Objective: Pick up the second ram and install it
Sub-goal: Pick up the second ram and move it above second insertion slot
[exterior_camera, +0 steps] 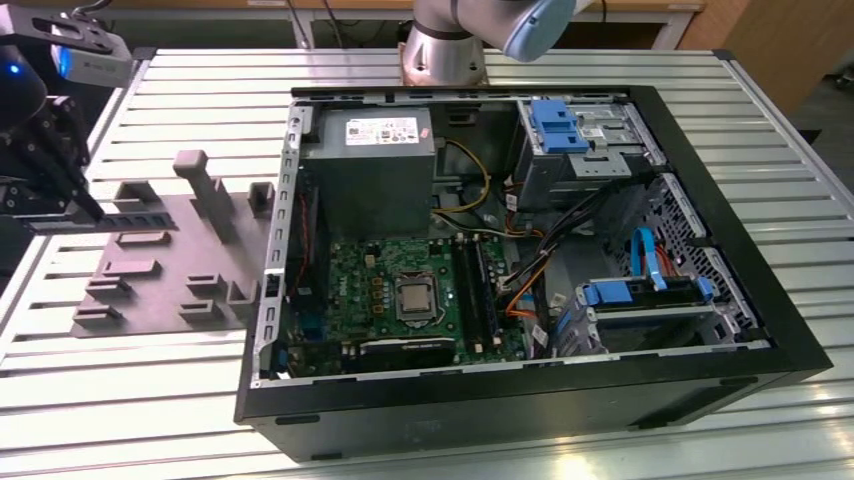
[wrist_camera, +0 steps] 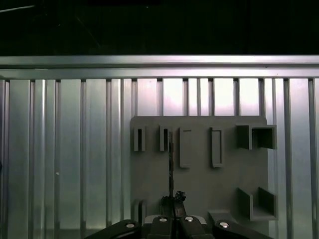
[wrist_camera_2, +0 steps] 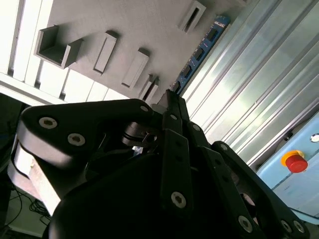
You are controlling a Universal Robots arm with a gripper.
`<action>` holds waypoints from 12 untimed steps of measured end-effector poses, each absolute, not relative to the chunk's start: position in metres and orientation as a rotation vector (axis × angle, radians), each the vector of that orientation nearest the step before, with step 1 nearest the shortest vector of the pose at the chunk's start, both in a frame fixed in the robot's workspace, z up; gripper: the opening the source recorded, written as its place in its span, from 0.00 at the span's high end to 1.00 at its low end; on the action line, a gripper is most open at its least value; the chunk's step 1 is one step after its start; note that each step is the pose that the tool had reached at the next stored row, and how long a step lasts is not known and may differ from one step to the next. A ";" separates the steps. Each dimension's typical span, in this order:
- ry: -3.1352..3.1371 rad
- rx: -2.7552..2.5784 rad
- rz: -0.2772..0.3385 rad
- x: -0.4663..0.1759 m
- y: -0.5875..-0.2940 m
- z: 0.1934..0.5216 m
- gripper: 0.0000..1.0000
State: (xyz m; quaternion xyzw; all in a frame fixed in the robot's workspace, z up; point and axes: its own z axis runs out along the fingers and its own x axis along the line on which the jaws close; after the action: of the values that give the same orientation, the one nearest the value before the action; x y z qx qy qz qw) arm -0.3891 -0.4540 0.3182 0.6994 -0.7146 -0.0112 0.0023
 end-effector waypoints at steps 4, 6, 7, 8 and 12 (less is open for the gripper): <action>-2.242 2.194 -0.035 -0.389 -0.454 0.322 0.89; -2.242 2.194 -0.035 -0.389 -0.454 0.325 0.89; -2.242 2.194 -0.035 -0.389 -0.454 0.326 0.89; -2.242 2.194 -0.035 -0.389 -0.454 0.327 0.89; -2.242 2.194 -0.035 -0.389 -0.454 0.331 0.89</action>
State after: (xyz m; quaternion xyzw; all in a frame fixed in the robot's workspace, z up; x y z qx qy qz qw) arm -0.3891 -0.4540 0.3305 0.6994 -0.7146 -0.0112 0.0023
